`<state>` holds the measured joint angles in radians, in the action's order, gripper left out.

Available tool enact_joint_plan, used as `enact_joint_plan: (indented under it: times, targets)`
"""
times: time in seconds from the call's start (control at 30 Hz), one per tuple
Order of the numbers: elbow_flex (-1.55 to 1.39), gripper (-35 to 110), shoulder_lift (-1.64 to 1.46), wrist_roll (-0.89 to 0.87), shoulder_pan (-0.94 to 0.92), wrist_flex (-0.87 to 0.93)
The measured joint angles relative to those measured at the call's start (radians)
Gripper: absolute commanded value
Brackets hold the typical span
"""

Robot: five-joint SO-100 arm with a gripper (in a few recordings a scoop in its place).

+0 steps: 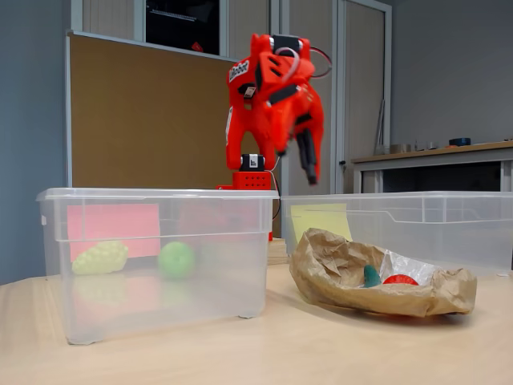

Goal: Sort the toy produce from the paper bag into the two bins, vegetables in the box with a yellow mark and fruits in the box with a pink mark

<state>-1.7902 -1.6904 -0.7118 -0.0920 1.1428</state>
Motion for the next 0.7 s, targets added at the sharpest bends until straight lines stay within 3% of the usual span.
enact_joint_plan:
  times: [0.27,0.7]
  targets:
    - [0.245,43,0.387,-0.02,0.101,0.003]
    - [0.649,44,0.716,-0.566,0.227,0.04]
